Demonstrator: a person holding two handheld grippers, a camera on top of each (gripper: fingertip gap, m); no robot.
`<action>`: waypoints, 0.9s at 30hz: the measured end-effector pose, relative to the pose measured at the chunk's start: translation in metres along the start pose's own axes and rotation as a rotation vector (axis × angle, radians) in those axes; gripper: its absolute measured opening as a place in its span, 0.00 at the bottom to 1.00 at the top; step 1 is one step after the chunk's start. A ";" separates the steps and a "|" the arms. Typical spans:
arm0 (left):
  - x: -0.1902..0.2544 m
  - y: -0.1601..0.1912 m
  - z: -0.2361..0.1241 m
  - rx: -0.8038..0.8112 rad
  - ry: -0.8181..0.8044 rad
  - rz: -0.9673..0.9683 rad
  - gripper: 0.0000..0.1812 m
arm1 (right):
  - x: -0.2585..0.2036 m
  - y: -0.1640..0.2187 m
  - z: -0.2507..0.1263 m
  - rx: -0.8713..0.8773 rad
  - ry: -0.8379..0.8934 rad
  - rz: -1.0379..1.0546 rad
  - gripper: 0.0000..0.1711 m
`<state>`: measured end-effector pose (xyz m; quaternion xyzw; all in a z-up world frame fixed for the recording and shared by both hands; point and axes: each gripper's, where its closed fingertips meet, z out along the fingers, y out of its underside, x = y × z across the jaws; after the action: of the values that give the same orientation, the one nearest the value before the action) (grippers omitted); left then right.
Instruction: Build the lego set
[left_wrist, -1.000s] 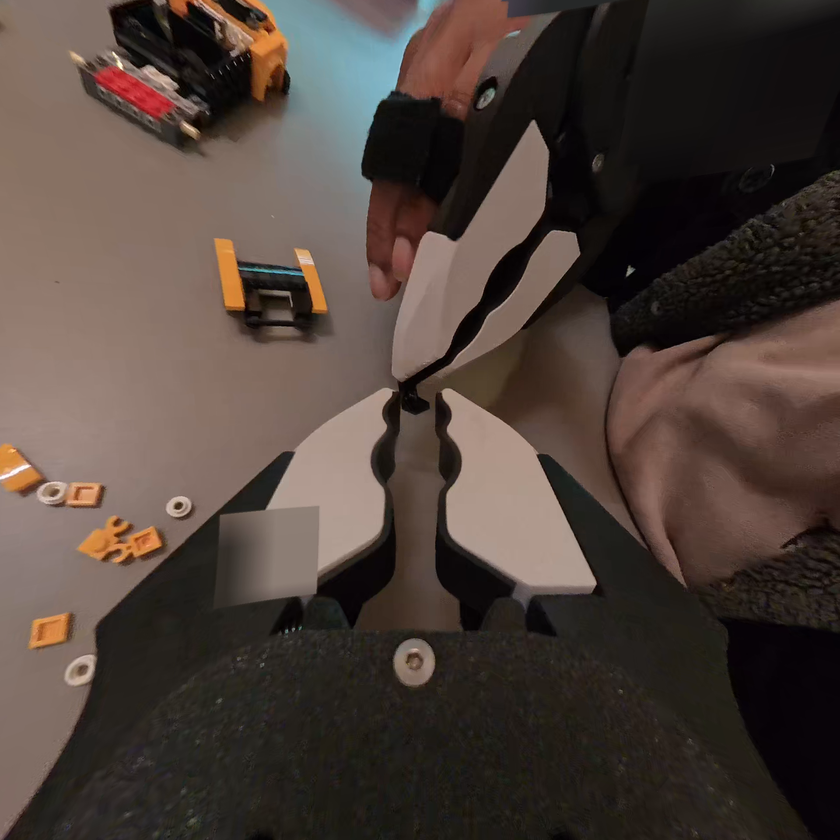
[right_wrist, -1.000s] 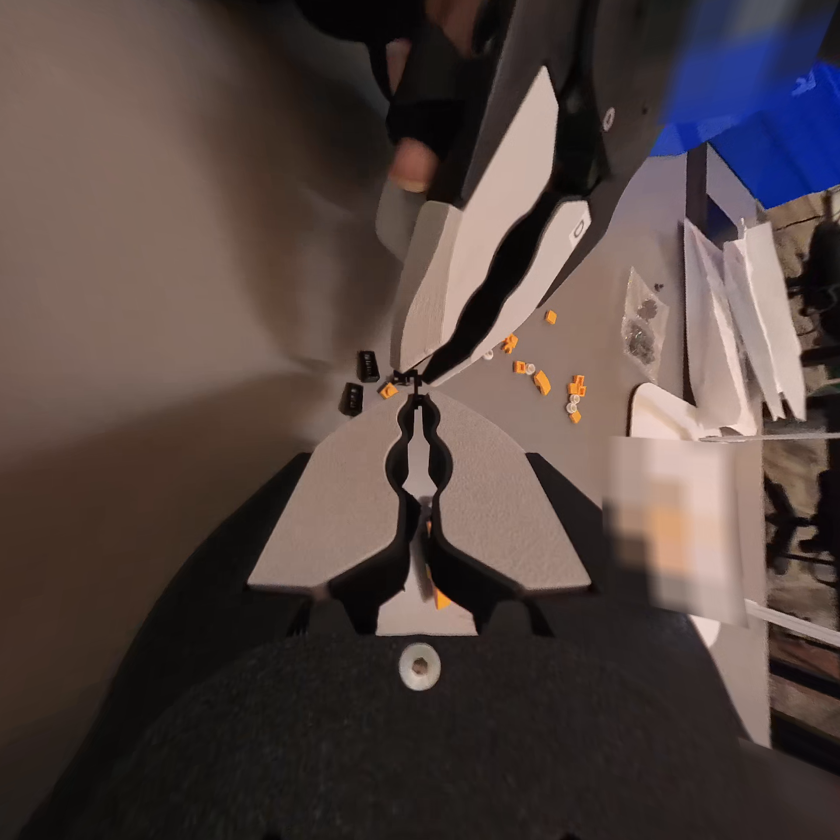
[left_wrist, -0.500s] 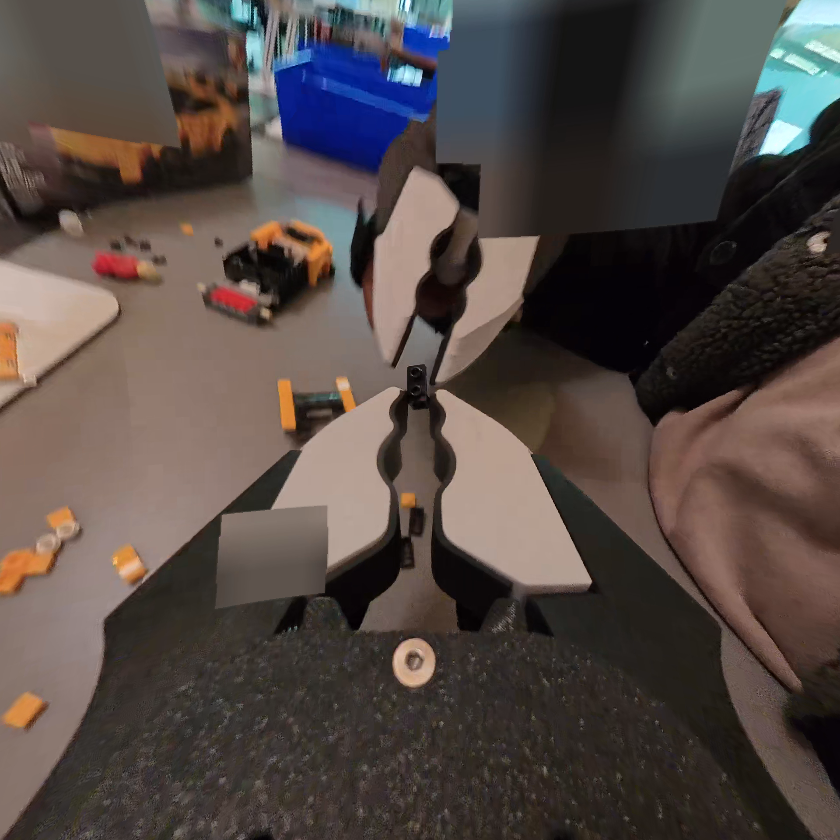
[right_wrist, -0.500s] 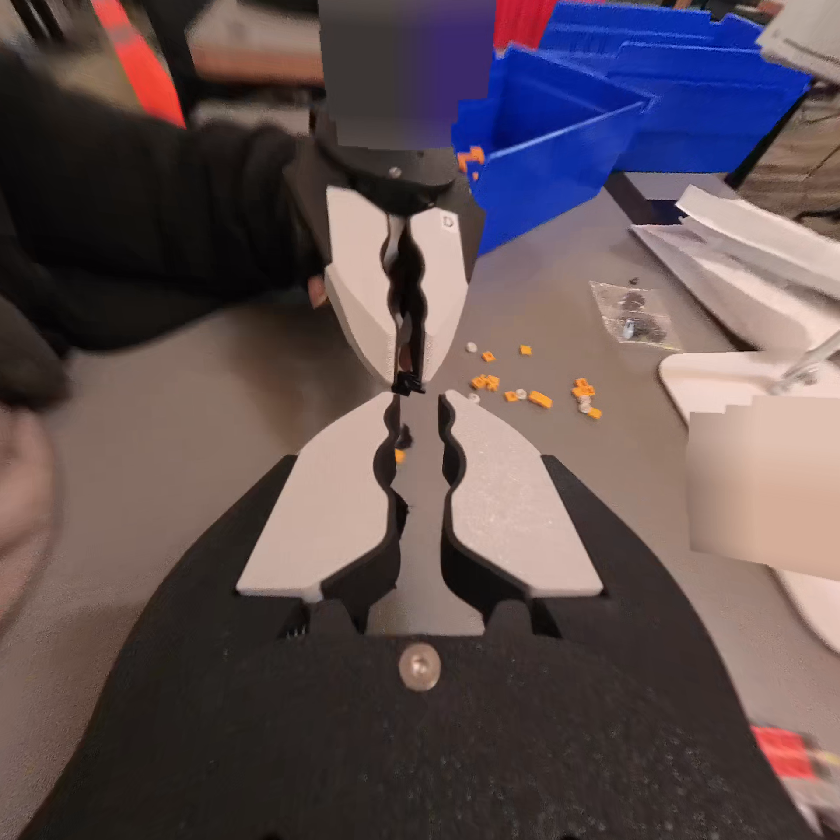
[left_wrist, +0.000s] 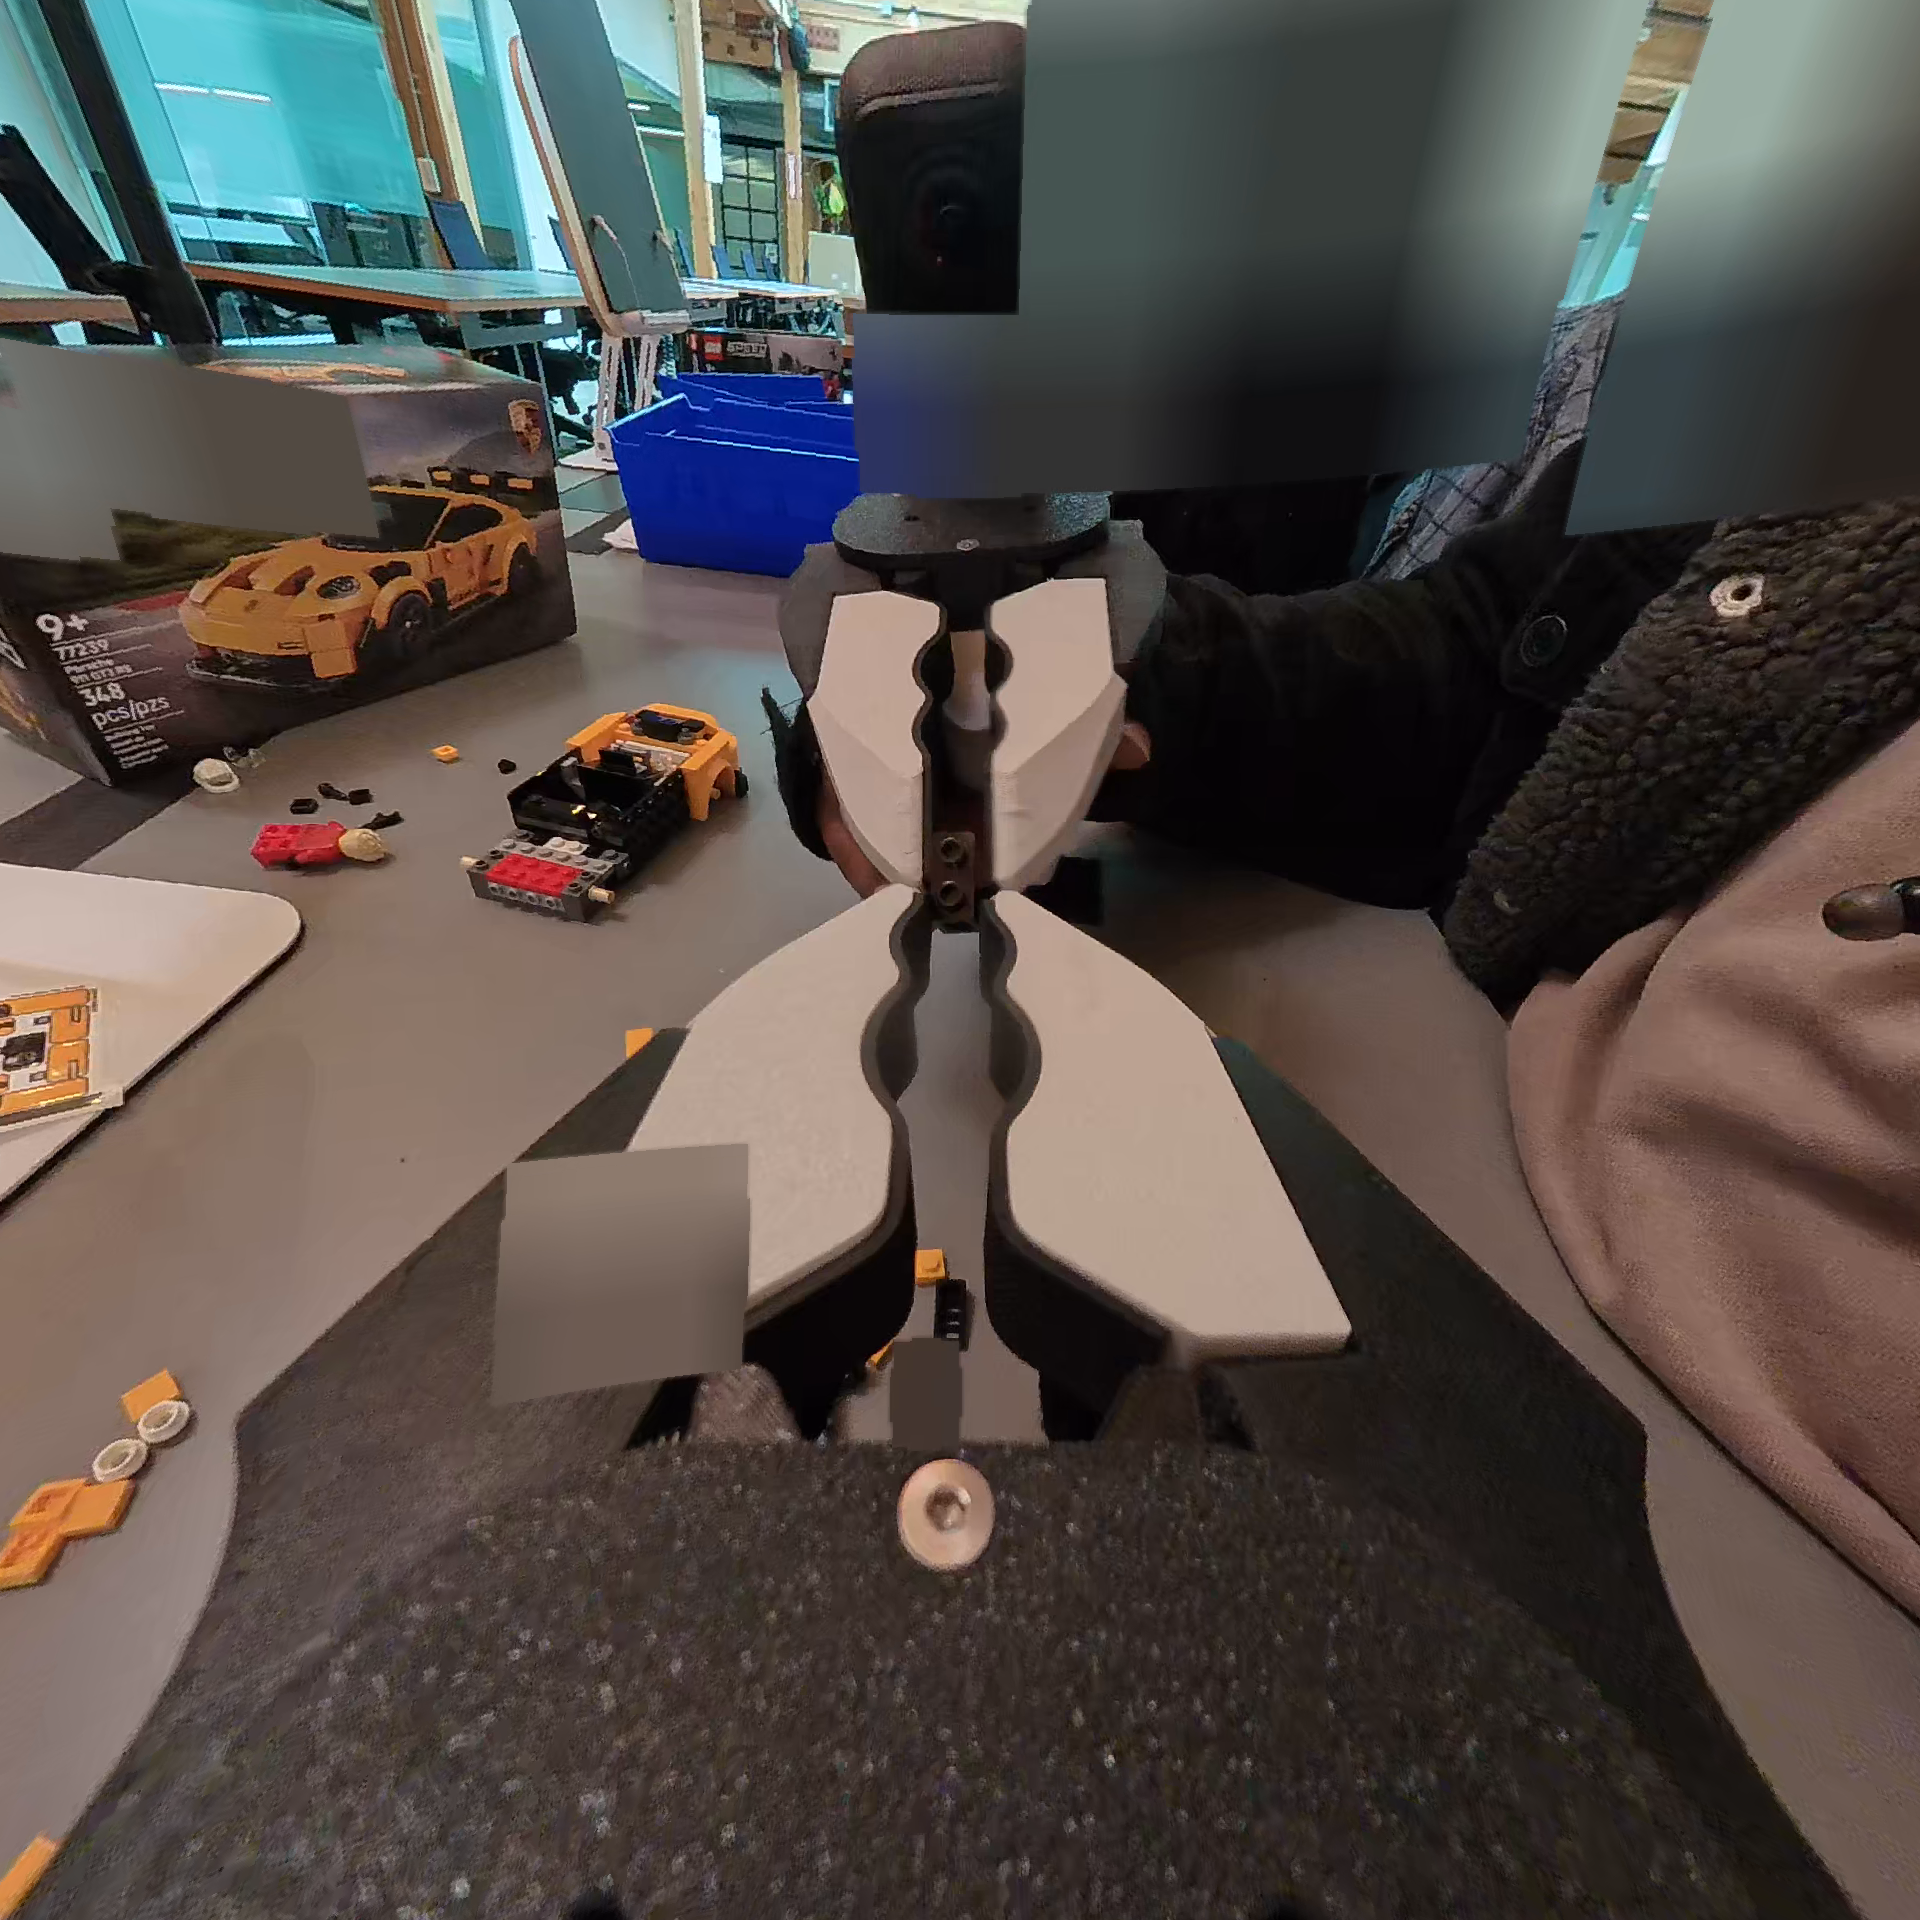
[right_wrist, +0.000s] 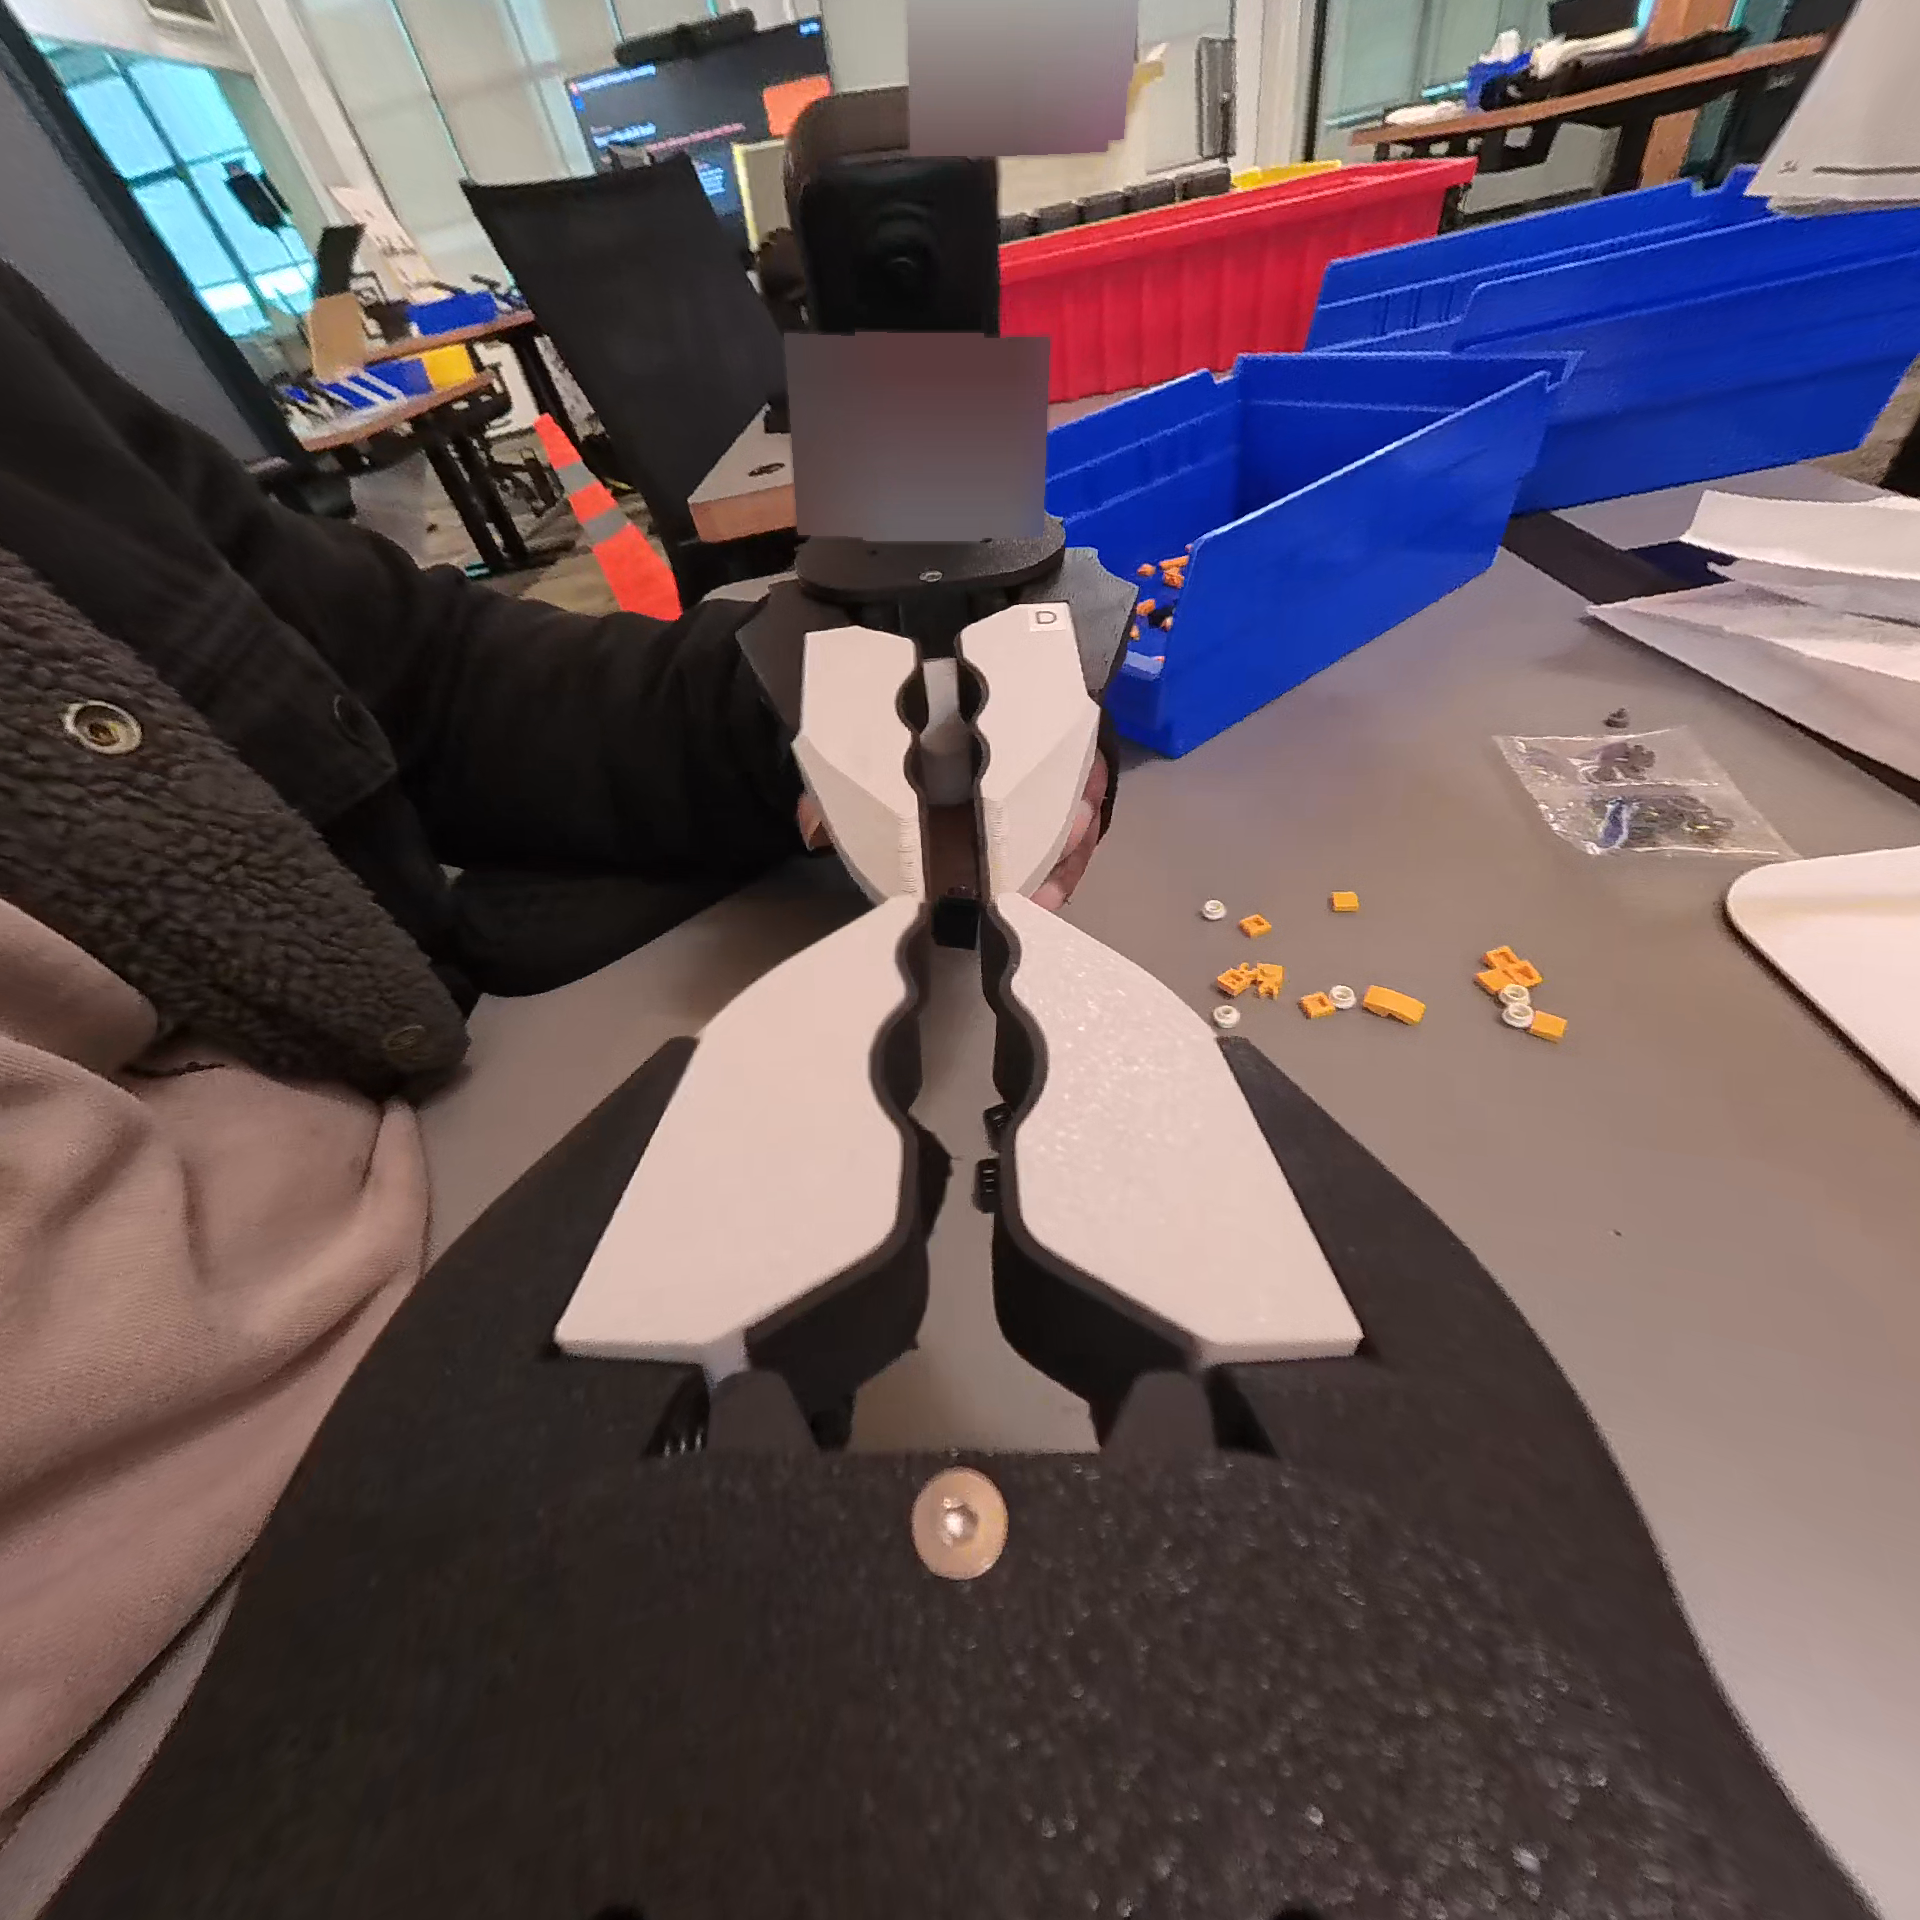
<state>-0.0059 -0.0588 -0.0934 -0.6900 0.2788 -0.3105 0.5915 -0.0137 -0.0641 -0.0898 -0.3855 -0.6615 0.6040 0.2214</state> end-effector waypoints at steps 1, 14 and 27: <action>0.000 0.001 0.000 -0.004 0.000 0.001 0.05 | 0.001 0.000 0.000 0.001 0.004 -0.002 0.05; 0.007 0.036 0.009 -0.245 0.019 0.022 0.05 | -0.004 0.040 0.000 -0.330 0.060 -0.258 0.00; 0.002 0.015 0.002 -0.103 0.005 0.005 0.04 | 0.001 0.031 -0.002 -0.248 0.051 -0.166 0.07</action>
<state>-0.0031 -0.0609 -0.1083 -0.7180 0.2975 -0.2962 0.5552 -0.0053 -0.0627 -0.1202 -0.3691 -0.7549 0.4871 0.2380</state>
